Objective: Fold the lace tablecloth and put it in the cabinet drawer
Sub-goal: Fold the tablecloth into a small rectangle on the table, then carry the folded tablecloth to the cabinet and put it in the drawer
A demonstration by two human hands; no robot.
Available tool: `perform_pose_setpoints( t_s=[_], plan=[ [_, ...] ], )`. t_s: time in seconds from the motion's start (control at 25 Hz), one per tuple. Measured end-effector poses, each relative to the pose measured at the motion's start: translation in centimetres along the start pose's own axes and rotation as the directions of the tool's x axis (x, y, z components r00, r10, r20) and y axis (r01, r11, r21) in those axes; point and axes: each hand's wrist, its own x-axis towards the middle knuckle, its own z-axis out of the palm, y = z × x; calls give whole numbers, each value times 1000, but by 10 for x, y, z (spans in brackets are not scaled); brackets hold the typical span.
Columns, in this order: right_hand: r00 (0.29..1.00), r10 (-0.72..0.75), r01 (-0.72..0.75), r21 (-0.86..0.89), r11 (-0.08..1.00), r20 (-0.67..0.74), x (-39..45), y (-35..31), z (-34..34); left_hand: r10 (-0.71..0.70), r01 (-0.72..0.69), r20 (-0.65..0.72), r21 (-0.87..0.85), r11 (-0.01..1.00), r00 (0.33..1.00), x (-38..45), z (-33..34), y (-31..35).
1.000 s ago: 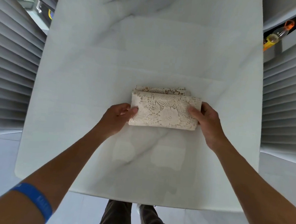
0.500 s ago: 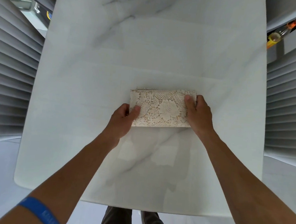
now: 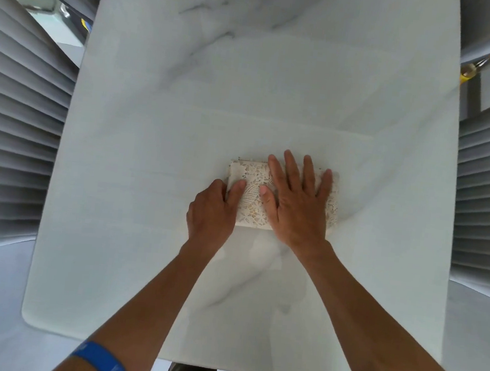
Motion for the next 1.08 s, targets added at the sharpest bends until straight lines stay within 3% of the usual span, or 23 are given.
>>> perform_pose_setpoints(
  t_s=[0.12, 0.2, 0.28, 0.32, 0.4, 0.44, 0.56, 0.6, 0.68, 0.72, 0.76, 0.8, 0.84, 0.88, 0.92, 0.96, 1.0, 1.08],
  plan=[
    [995, 98, -99, -27, 995, -33, 6, -6, 12, -156, 122, -144, -225, 967, 977, -18, -2, -6],
    [991, 128, -129, -47, 990, -32, 9, -11, 11, -355, 303, -58, -408, 861, 933, -42, 2, -5],
    [989, 150, -149, -69, 987, 11, 18, -12, -1, -470, 467, 160, -585, 663, 868, -52, 5, 2],
    [985, 165, -159, -89, 983, 54, 26, -10, -11, -486, 526, 278, -684, 505, 828, -47, 4, 5],
    [949, 233, -226, -55, 973, 212, 38, -6, -30, -415, 580, 466, -789, 205, 781, -33, -7, 15],
    [906, 279, -309, 47, 950, 317, 37, -4, -40, -347, 574, 496, -801, 171, 796, -30, -13, 18],
    [770, 363, -609, 436, 663, 524, 1, -9, -55, -218, 495, 449, -714, 496, 866, -44, -21, 20],
    [756, 384, -647, 515, 562, 530, -12, -13, -62, -186, 476, 454, -692, 543, 871, -56, -24, 20],
    [768, 380, -640, 635, 433, 515, -35, -14, -75, -119, 436, 445, -729, 528, 888, -79, -36, 21],
    [821, 327, -571, 673, 469, 469, -44, -12, -86, -87, 397, 416, -752, 527, 905, -91, -45, 23],
    [926, 233, -376, 660, 650, 298, -51, -12, -99, -53, 350, 387, -758, 550, 921, -103, -56, 23],
    [996, 41, -78, 560, 825, 78, -55, -12, -112, -5, 291, 359, -750, 594, 933, -116, -71, 24],
    [976, -198, 219, 431, 875, -95, -55, -13, -124, 71, 219, 350, -718, 661, 934, -127, -84, 24],
    [908, -389, 418, 360, 834, -152, -51, -14, -138, 150, 144, 359, -672, 726, 921, -139, -96, 26],
    [868, -491, 473, 435, 766, -79, -47, -17, -154, 200, 85, 372, -624, 776, 906, -154, -109, 26],
    [847, -529, 402, 577, 711, 62, -44, -23, -171, 209, 65, 381, -594, 801, 901, -170, -123, 24],
    [812, -549, 261, 717, 646, 199, -44, -32, -186, 179, 70, 366, -573, 817, 913, -188, -137, 18],
    [789, -552, 107, 823, 558, 272, -56, -57, -198, 6, 165, 281, -581, 797, 960, -230, -166, -6]
  ],
)
